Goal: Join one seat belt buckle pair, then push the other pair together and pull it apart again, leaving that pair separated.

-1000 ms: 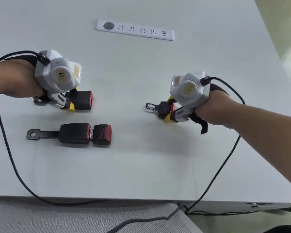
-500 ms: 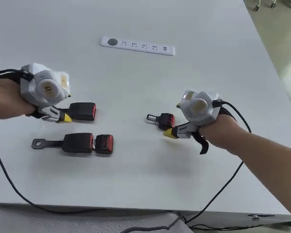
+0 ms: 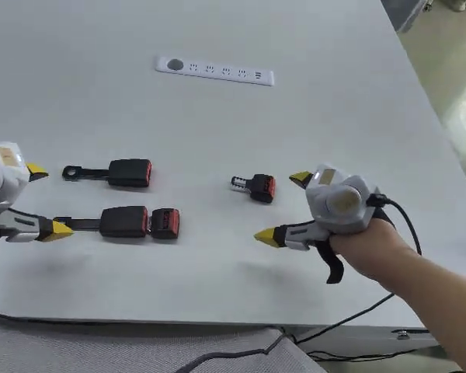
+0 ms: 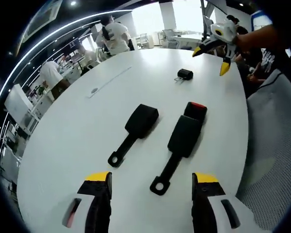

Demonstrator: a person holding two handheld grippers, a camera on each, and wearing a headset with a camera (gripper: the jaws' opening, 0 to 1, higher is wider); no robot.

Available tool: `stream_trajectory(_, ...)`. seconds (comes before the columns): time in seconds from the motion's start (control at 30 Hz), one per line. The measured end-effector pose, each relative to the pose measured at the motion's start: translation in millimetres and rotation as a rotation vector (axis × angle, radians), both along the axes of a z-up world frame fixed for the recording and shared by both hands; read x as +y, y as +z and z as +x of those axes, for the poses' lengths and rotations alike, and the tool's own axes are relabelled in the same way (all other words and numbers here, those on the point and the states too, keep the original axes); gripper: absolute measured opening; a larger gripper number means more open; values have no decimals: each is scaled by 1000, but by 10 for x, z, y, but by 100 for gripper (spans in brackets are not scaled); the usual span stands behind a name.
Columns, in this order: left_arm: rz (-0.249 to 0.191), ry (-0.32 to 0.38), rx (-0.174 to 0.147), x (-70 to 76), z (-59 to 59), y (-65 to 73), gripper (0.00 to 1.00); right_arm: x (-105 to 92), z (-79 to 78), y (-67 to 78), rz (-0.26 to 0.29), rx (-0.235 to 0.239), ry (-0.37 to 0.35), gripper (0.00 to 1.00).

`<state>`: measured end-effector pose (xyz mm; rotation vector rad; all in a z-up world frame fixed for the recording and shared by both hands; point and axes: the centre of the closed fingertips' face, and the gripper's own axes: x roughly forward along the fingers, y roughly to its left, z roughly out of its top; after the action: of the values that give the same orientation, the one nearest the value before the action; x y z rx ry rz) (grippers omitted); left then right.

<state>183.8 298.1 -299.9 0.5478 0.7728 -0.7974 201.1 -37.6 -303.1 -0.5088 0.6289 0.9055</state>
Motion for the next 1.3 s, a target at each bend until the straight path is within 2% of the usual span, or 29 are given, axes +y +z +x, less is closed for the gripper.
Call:
stream_trajectory(0.17, -30, 54, -11, 167, -191, 70, 80, -64, -117, 65, 22, 0, -49, 89)
stream_trajectory(0.23, -46, 74, -4, 211, -257, 88, 79, -89, -164, 69, 15, 7, -58, 91)
stream_trajectory(0.33, -56, 89, -22, 268, -358, 130, 90, -148, -206, 123, 27, 1, -92, 95)
stream_trajectory(0.5, -64, 120, -21, 343, -436, 128, 100, -192, -235, 177, 37, -8, -120, 98)
stream_trajectory(0.63, -53, 140, -9, 378, -513, 91, 100, -183, -253, 174, 45, -10, -129, 100)
stream_trajectory(0.87, -51, 149, -25, 358, -525, 95, 100, -110, -303, 133, 22, -12, -115, 100)
stream_trajectory(1.0, -15, 116, -25, 340, -552, 46, 100, -94, -320, 124, 14, -15, -101, 100)
stream_trajectory(1.07, -10, 111, -21, 337, -553, 38, 100, -103, -325, 106, 7, -10, -96, 100)
stream_trajectory(1.3, -23, 108, -25, 277, -509, 80, 100, -105, -248, 146, 2, -24, -97, 100)
